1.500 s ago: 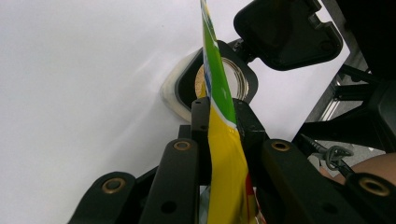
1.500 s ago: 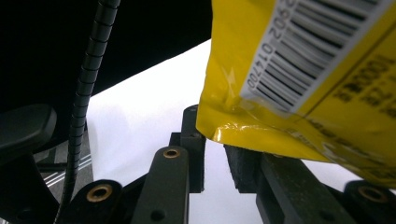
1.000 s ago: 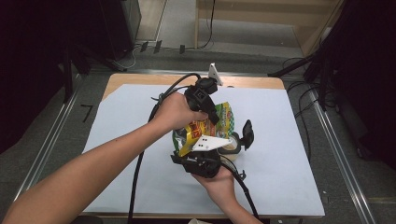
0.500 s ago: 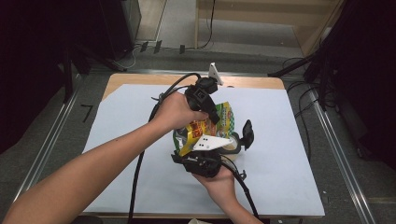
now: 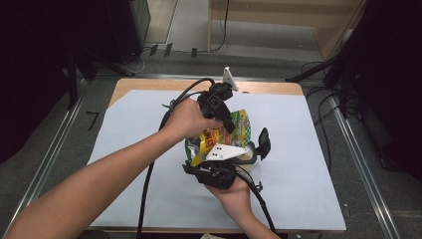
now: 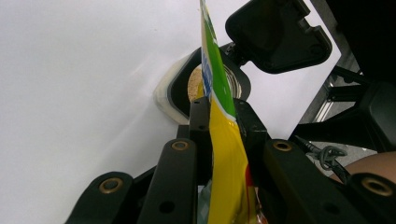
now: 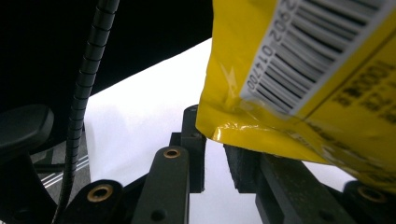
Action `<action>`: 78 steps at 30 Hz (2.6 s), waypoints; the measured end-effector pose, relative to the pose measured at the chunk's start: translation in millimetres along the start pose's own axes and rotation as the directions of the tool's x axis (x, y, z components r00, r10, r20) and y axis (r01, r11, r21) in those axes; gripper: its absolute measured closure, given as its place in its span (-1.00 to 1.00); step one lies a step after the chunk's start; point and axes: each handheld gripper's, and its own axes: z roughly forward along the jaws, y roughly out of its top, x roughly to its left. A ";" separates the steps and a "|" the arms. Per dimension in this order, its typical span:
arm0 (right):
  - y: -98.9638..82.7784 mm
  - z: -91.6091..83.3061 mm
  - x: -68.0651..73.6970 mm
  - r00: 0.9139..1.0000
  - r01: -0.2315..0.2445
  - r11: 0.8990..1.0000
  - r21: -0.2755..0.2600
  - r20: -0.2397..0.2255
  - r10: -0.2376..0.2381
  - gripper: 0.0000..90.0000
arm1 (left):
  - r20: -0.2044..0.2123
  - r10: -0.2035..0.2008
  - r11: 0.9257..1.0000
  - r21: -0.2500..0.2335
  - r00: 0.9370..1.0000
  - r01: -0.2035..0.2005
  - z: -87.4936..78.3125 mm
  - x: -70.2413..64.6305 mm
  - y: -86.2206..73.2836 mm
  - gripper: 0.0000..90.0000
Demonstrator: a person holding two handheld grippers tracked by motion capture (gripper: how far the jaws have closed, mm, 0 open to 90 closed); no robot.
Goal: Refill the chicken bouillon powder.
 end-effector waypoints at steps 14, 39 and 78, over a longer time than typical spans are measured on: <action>0.1 -0.2 -0.3 1.000 0.007 1.000 0.001 0.004 -0.007 0.77 | -0.002 0.002 1.000 -0.003 1.000 -0.002 0.0 0.0 -0.2 0.79; 0.9 -1.1 -0.6 1.000 0.004 1.000 -0.004 0.004 -0.004 0.77 | -0.005 0.008 1.000 0.001 1.000 -0.008 0.5 0.4 -0.1 0.77; 1.7 -1.7 -0.2 1.000 0.005 1.000 -0.004 0.007 -0.005 0.77 | -0.004 0.005 1.000 -0.001 1.000 -0.005 0.6 0.3 0.7 0.77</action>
